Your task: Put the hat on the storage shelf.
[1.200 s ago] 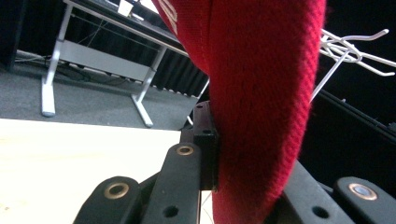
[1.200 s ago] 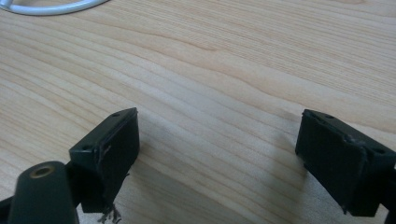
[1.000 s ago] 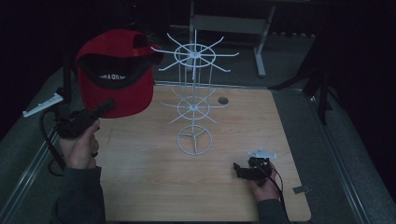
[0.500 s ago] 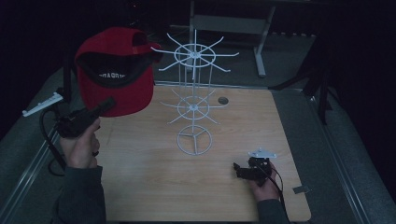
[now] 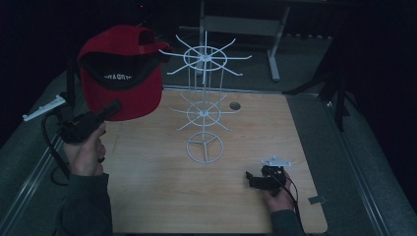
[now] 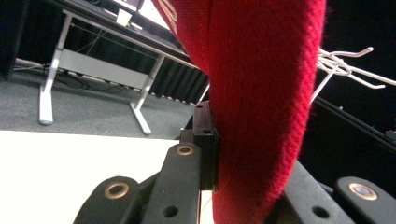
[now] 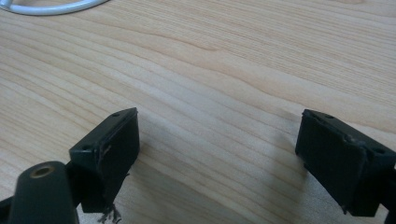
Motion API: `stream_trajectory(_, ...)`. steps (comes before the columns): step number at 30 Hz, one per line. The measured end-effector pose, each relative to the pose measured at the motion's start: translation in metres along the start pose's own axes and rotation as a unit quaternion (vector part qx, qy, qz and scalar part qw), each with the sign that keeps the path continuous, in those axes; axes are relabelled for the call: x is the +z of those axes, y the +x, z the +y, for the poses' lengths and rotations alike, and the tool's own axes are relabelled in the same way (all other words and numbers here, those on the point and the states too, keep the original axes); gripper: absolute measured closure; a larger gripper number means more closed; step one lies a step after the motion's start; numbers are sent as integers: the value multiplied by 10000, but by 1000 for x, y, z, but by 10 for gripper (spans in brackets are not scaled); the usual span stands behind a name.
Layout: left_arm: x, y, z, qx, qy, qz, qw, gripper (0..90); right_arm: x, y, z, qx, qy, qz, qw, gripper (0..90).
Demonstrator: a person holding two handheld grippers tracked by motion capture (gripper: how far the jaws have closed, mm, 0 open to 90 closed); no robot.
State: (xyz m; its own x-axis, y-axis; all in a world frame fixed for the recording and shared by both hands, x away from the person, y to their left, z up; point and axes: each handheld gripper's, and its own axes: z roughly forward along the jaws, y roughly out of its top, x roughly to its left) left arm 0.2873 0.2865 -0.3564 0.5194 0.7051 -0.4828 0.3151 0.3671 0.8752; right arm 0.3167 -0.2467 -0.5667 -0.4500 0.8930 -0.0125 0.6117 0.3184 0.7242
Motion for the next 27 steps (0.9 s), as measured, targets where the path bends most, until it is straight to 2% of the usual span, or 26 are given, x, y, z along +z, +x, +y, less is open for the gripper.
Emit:
stream_trajectory(22, -2, -10, 0, 175, -57, -213, 9996, 852, 0, 0, 0, 4, 5, 1, 10000, 134)
stream_trajectory(27, -3, -10, -3, 157, -39, -251, 9996, 852, 0, 0, 0, 4, 6, 1, 10000, 134)
